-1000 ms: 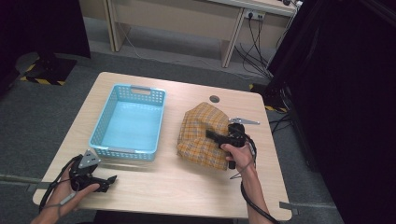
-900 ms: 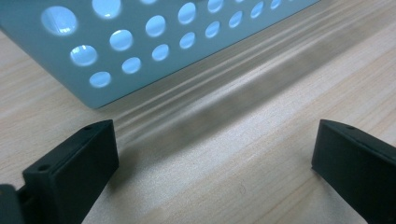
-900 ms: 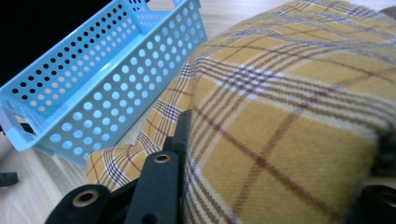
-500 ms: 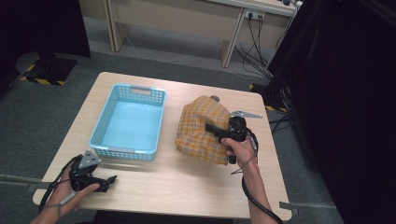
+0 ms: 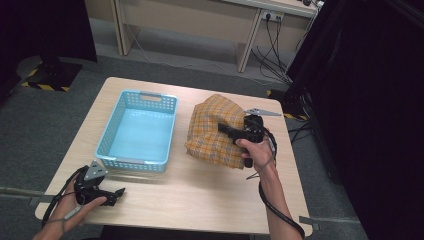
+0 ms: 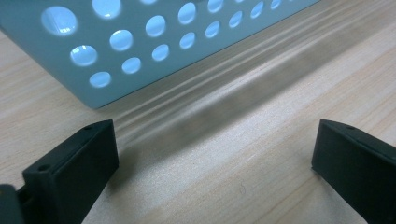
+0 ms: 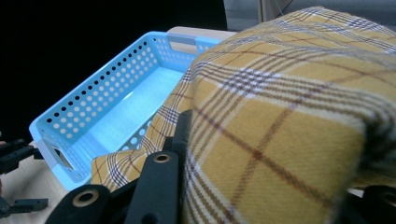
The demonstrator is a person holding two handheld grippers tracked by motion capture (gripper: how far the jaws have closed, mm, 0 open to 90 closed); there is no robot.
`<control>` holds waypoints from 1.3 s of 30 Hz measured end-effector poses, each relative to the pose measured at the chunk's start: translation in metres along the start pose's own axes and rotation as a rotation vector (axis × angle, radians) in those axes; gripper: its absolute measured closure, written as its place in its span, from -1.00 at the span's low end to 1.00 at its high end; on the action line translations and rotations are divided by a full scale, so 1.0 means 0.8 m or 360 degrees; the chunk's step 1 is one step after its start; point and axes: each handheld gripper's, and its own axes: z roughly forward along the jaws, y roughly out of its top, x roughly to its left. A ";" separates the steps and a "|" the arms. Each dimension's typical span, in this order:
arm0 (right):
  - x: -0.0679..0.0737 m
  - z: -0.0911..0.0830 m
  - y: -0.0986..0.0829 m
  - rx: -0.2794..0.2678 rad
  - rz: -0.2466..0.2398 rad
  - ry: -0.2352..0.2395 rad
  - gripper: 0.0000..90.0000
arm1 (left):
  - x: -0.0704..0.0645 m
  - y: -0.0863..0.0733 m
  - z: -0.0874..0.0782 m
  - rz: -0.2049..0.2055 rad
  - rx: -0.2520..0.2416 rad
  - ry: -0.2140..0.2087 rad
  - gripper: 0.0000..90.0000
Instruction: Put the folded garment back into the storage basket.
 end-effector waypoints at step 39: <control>0.078 0.021 0.083 -0.0054 -0.0130 0.0132 0.57 | 0.000 0.000 0.000 0.0002 0.0000 -0.0001 -1.00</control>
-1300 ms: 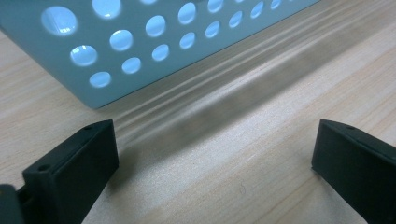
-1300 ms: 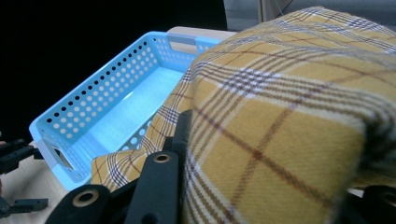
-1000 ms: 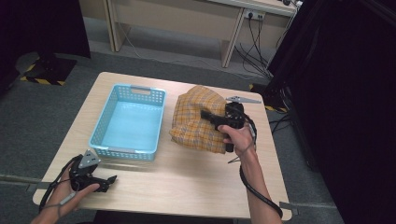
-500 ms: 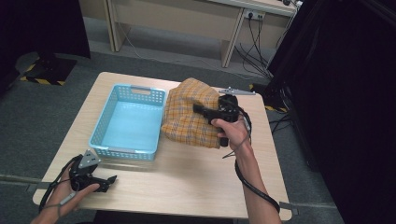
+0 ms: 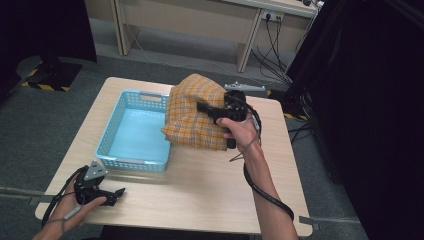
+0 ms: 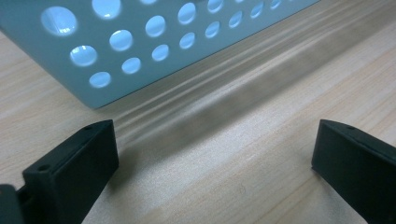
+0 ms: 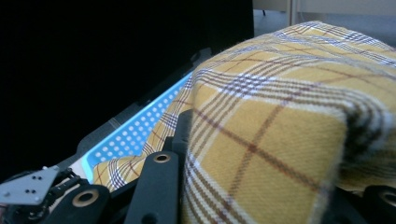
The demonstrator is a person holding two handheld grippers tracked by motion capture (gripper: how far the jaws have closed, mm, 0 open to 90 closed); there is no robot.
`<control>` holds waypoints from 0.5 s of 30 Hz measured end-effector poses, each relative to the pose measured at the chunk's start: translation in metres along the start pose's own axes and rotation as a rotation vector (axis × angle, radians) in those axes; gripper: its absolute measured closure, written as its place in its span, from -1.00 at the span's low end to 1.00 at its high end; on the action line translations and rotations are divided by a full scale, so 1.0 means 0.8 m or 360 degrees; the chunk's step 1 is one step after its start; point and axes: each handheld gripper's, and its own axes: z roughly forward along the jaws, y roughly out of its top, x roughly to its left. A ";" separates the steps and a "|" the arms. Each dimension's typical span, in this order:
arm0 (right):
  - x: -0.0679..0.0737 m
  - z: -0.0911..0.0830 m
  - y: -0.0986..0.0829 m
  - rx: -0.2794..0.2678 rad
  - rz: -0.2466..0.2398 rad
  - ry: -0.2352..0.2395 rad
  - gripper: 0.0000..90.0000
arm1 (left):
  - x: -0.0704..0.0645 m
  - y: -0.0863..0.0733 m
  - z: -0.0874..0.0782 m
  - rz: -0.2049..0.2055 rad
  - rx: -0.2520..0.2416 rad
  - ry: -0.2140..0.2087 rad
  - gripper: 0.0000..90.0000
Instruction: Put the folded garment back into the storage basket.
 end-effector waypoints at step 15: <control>0.050 0.047 0.025 0.0051 -0.0069 0.0101 0.56 | 0.000 0.000 0.000 0.0003 0.0001 -0.0002 -1.00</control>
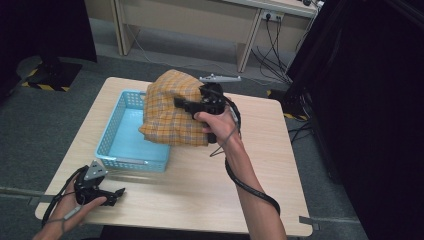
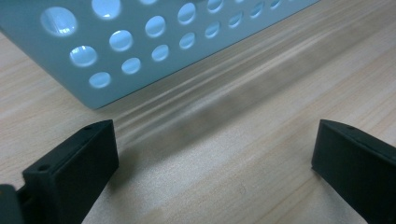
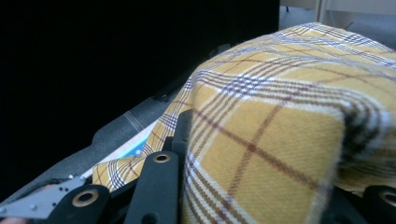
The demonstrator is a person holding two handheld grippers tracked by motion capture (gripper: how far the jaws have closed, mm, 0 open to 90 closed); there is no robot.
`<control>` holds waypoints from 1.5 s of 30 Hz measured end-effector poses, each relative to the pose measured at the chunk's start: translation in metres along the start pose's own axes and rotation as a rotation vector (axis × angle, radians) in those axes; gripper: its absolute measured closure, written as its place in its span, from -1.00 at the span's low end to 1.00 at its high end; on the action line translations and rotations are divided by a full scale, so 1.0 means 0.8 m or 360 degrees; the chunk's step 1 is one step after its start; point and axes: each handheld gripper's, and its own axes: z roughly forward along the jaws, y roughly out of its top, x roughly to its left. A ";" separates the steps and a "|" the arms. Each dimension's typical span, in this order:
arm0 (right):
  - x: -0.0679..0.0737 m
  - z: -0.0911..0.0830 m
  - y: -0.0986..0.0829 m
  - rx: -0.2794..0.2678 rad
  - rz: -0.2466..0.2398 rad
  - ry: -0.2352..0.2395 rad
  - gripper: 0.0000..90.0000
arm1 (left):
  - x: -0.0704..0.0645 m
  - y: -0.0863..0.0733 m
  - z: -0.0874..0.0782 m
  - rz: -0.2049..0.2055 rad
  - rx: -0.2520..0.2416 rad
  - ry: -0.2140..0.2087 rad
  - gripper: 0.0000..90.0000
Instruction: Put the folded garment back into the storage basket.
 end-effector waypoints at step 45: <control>0.040 0.165 -0.023 0.0218 0.0119 0.0056 0.56 | 0.000 0.000 0.000 0.0004 -0.0003 -0.0006 -1.00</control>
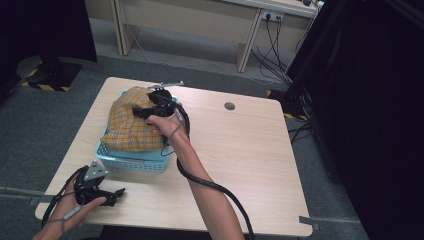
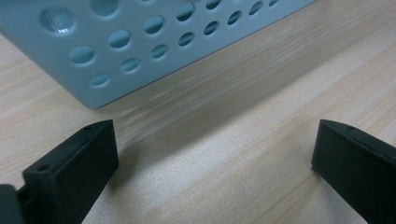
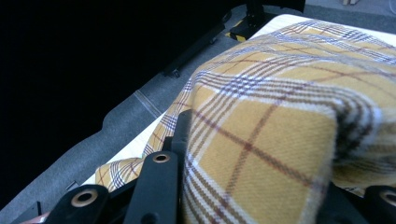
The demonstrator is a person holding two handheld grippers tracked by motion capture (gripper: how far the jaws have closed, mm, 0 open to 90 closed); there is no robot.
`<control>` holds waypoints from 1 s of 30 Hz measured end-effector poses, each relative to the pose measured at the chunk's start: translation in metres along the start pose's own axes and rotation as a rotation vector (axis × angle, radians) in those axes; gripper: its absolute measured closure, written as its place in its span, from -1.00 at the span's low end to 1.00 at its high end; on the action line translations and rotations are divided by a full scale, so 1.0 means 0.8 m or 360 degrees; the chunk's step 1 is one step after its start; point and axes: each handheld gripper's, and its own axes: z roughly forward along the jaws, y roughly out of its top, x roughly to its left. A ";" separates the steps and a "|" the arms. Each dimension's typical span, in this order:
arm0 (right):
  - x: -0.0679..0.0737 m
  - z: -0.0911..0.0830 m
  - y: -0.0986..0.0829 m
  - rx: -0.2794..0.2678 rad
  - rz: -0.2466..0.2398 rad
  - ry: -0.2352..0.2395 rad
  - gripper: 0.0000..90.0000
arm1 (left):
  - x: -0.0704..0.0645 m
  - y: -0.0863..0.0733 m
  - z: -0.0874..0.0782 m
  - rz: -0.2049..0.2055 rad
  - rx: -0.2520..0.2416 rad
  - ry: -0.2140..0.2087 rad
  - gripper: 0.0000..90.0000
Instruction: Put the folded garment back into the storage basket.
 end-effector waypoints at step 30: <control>-0.032 0.066 -0.033 0.0180 0.0123 -0.0095 0.51 | 0.000 0.000 -0.001 0.0005 0.0004 -0.0001 -1.00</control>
